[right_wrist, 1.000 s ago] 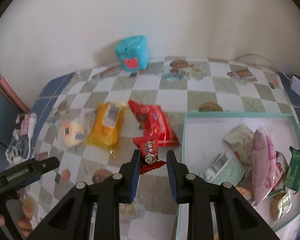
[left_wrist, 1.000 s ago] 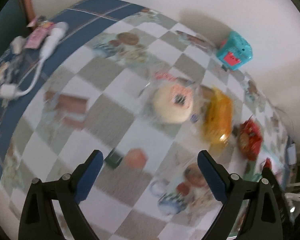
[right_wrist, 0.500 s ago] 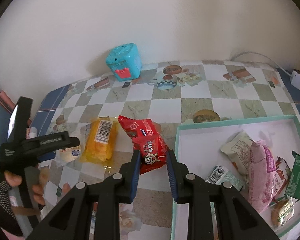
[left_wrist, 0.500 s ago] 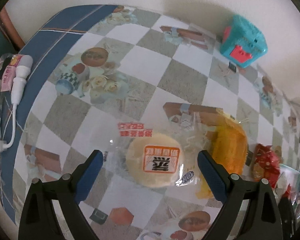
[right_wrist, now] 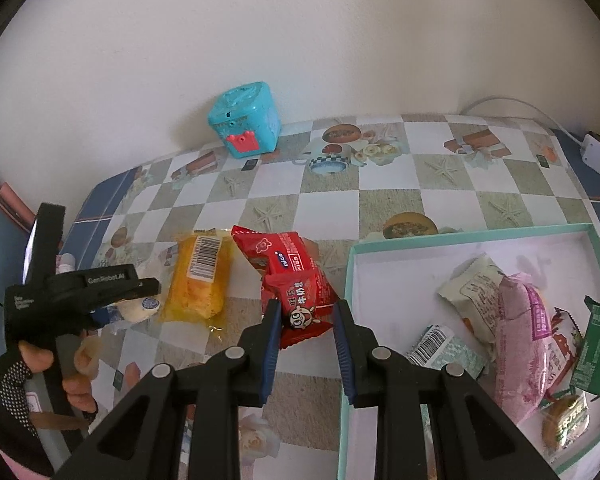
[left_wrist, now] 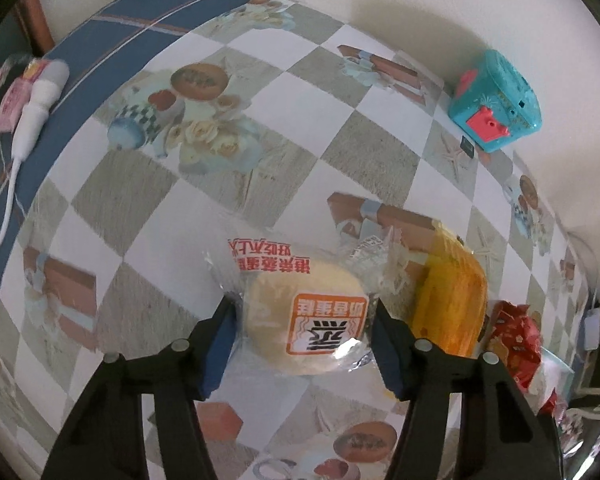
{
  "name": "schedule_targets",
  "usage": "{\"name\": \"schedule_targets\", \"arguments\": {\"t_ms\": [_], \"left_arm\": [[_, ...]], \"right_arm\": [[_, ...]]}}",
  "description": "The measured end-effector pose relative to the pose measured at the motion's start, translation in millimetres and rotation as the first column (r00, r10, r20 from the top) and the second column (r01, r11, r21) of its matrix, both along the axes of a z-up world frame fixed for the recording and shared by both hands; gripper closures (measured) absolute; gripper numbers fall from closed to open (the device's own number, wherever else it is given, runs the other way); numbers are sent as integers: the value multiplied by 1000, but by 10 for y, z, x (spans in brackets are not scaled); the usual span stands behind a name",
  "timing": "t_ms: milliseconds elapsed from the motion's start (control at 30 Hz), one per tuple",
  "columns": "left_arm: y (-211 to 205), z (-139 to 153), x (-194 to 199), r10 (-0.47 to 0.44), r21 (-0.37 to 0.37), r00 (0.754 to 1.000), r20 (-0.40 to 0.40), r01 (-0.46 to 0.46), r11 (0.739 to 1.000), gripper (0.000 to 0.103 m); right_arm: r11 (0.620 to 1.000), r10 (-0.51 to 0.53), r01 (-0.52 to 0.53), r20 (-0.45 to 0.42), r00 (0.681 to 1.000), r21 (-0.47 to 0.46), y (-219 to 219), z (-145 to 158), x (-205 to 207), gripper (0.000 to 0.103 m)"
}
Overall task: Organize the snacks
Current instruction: 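Carry the red candy pack and bun bag over the white tray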
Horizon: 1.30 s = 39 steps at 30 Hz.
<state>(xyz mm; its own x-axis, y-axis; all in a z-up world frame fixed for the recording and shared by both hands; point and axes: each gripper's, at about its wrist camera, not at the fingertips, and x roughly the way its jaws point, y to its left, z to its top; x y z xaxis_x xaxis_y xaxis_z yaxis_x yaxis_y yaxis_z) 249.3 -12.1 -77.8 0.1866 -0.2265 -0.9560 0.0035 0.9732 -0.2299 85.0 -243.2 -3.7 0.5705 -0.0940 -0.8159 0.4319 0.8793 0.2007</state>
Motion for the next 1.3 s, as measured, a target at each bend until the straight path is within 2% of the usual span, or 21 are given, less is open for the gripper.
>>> {"name": "schedule_targets", "arguments": {"t_ms": [67, 167, 233, 367, 567, 733, 933, 1100, 1300], "left_arm": [[78, 24, -116, 20, -9, 1000, -2, -20, 1000, 40], [162, 124, -312, 45, 33, 999, 29, -46, 998, 40], [210, 243, -438, 81, 33, 996, 29, -82, 996, 40], [252, 466, -744, 150, -2, 988, 46, -150, 989, 40], [80, 793, -1067, 162, -75, 983, 87, -155, 985, 40], [-213, 1061, -1295, 120, -86, 981, 155, -108, 990, 40], [-630, 1200, -1551, 33, -116, 982, 185, -11, 993, 39], [-1091, 1169, -1752, -92, -132, 979, 183, 118, 984, 39], [-1512, 995, -1921, -228, -95, 960, 165, 245, 965, 39]], "right_arm": [[1000, -4, 4, 0, 1000, -1, -4, 27, -34, 75], [1000, -8, 8, 2, 1000, 3, 1, 74, -90, 75], [1000, -11, 11, 6, 1000, 0, 14, 139, -155, 75], [1000, -16, 16, 29, 999, -7, 50, 318, -296, 75], [999, -48, 49, 71, 996, -15, 17, 541, -499, 75], [996, -82, 84, 99, 992, -15, -76, 676, -676, 75], [987, -158, 161, 112, 981, -14, -368, 755, -933, 75], [968, -249, 250, 98, 964, -1, -701, 720, -1129, 75], [935, -354, 354, 56, 934, 10, -1071, 608, -1358, 75]]}}
